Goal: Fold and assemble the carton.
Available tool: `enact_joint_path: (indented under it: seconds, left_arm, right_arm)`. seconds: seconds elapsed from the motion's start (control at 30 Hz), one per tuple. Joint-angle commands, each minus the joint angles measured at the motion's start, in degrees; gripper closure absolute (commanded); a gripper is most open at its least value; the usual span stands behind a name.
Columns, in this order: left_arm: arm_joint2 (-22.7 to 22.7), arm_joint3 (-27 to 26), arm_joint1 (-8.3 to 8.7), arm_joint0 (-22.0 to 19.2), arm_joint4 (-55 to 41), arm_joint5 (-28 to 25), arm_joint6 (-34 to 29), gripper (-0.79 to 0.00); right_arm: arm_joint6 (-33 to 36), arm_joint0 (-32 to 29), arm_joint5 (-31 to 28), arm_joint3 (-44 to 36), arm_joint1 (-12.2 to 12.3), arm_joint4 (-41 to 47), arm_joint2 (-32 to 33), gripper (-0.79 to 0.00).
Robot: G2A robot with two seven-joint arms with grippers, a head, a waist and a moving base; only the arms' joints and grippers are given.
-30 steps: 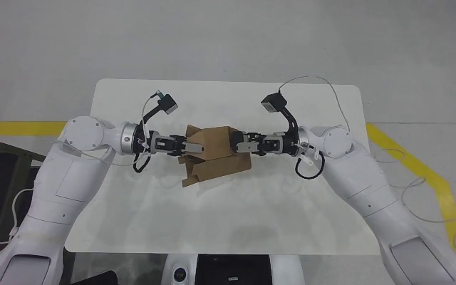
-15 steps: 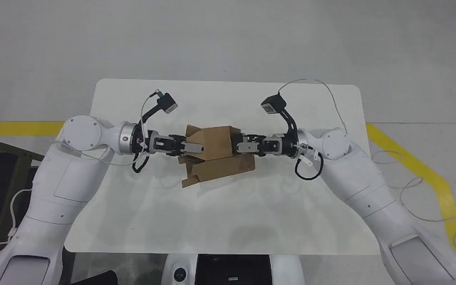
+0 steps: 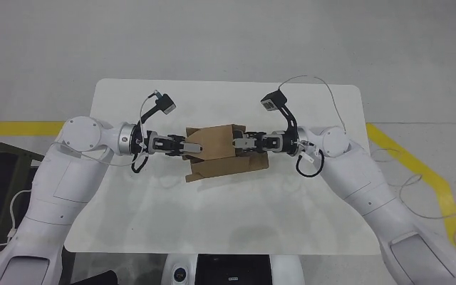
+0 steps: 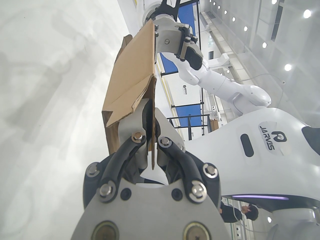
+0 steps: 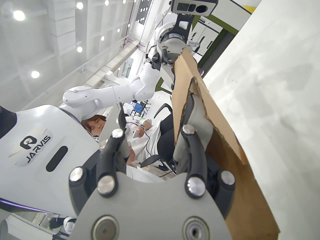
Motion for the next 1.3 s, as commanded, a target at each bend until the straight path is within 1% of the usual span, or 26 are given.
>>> enact_joint_path:
  seconds: [0.0,0.17,0.47,0.57,0.63,0.73,0.8,0.83,0.87,1.07,1.1,1.13,1.17,1.2,1.23,1.27]
  left_arm:
    - [0.08,-0.02,-0.01,0.06,0.04,0.03,0.03,0.000]
    - [0.38,-0.26,-0.05,0.09,0.02,0.16,0.11,0.000]
    - [0.38,-0.32,-0.06,-0.02,-0.16,0.12,0.02,0.000]
    - [0.38,-0.43,-0.06,-0.02,-0.23,0.02,-0.04,0.000]
    - [0.39,-0.47,-0.06,-0.02,-0.25,0.05,-0.03,0.000]
    - [0.46,-0.60,-0.06,0.03,-0.23,0.08,0.03,0.000]
    - [0.50,-0.67,-0.06,0.04,-0.12,0.09,-0.02,0.000]
    - [0.50,-0.68,-0.06,0.04,-0.11,0.10,0.00,0.000]
    - [0.53,-0.72,-0.06,0.06,-0.13,0.08,-0.06,0.000]
    - [0.59,-0.76,-0.05,0.10,-0.27,0.12,-0.31,0.000]
    - [0.57,-0.73,-0.05,0.11,-0.38,0.10,-0.35,-0.034]
    - [0.53,-0.71,-0.05,0.14,-0.54,0.07,-0.36,-0.142]
    - [0.47,-0.68,-0.04,0.16,-0.68,0.06,-0.34,-0.292]
    - [0.38,-0.67,-0.04,0.21,-0.96,0.05,-0.25,-0.354]
    - [0.30,-0.68,-0.04,0.28,-1.26,0.04,-0.23,-0.625]
    - [0.19,-0.70,-0.04,0.34,-1.58,0.03,-0.24,-0.785]
  right_arm:
    - [0.40,0.28,0.40,-0.12,0.07,-0.49,-0.14,-0.425]
    - [0.55,1.21,0.55,-0.17,-0.24,-1.12,-1.31,-0.391]
    - [0.37,3.61,0.37,2.03,-1.40,-2.76,-4.16,-0.354]
    - [0.18,4.12,0.19,2.59,-1.72,-2.69,-4.72,-0.292]
    - [0.06,4.35,0.06,2.91,-1.87,-2.79,-4.99,-0.197]
    - [-0.13,4.47,-0.13,3.29,-2.07,-2.83,-5.39,-0.099]
    - [-0.19,4.50,-0.19,3.60,-2.19,-2.71,-5.63,-0.052]
    - [-0.22,4.54,-0.22,3.74,-2.25,-2.67,-5.73,-0.012]
    - [-0.22,4.60,-0.22,3.89,-2.32,-2.69,-5.84,0.000]
    - [-0.57,4.39,-0.56,5.66,-2.78,-1.74,-6.08,0.000]
    - [-0.64,4.31,-0.64,5.88,-2.86,-1.65,-6.09,0.000]
    - [-0.70,4.20,-0.69,6.07,-2.93,-1.64,-6.10,0.000]
    - [-0.75,4.05,-0.74,6.23,-3.00,-1.49,-6.10,0.000]
    - [-0.76,3.96,-0.76,6.42,-3.06,-1.56,-6.10,0.000]
    - [-0.78,3.88,-0.78,6.59,-3.11,-1.61,-6.07,0.000]
    - [-0.79,3.82,-0.78,6.75,-3.16,-1.67,-6.02,0.000]
